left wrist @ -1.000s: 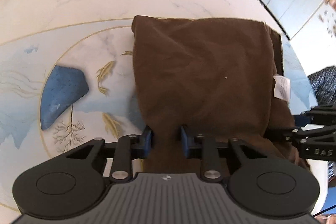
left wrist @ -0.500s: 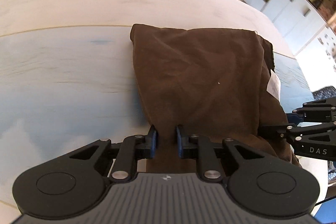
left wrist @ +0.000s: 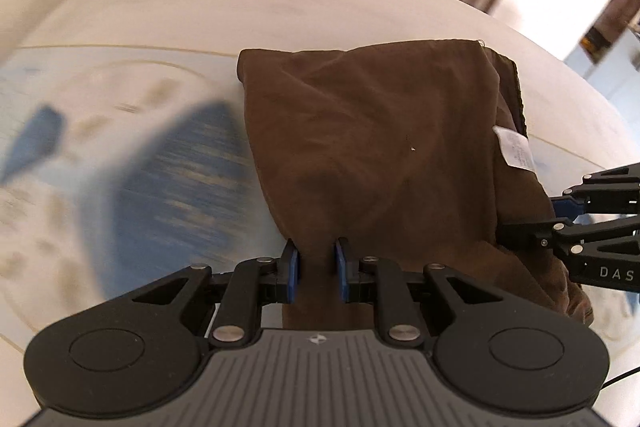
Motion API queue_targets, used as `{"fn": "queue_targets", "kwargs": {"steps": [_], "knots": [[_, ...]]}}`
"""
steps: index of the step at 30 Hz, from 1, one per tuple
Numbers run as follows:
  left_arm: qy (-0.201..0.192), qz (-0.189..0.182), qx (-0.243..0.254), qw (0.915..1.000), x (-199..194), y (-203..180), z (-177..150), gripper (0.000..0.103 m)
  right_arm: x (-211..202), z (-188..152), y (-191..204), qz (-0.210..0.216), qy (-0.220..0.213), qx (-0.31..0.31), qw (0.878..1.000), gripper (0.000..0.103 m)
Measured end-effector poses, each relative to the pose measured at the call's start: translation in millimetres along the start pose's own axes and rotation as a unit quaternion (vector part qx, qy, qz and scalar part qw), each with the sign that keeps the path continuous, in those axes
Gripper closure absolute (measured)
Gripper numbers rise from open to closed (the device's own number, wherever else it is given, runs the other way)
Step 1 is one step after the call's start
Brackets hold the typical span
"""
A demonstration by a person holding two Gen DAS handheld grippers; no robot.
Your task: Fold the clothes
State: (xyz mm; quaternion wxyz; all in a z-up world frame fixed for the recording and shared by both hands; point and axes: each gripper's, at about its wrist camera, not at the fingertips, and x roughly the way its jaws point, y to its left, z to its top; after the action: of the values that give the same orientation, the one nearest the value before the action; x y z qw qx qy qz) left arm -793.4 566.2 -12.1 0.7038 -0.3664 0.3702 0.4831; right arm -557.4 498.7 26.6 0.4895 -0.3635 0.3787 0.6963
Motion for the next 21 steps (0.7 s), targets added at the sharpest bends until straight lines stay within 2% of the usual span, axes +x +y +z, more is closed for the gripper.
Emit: {"fn": "queue_targets", "kwargs": {"steps": [5,8,16,21], "knots": [[-0.011,0.029,-0.016,0.9994,-1,69,34,0.086,43,67,47,0.025,-0.002,-0.032,0.999,0.0],[-0.015,0.044,-0.019,0.9988,2,96,49,0.086,67,100,66,0.033,-0.002,-0.049,0.998,0.0],[-0.025,0.084,-0.015,0.996,20,143,91,0.086,118,174,103,0.035,-0.011,-0.068,0.997,0.0],[-0.028,0.092,-0.022,0.9951,24,162,97,0.086,137,193,109,0.035,-0.016,-0.058,0.998,0.0]]}}
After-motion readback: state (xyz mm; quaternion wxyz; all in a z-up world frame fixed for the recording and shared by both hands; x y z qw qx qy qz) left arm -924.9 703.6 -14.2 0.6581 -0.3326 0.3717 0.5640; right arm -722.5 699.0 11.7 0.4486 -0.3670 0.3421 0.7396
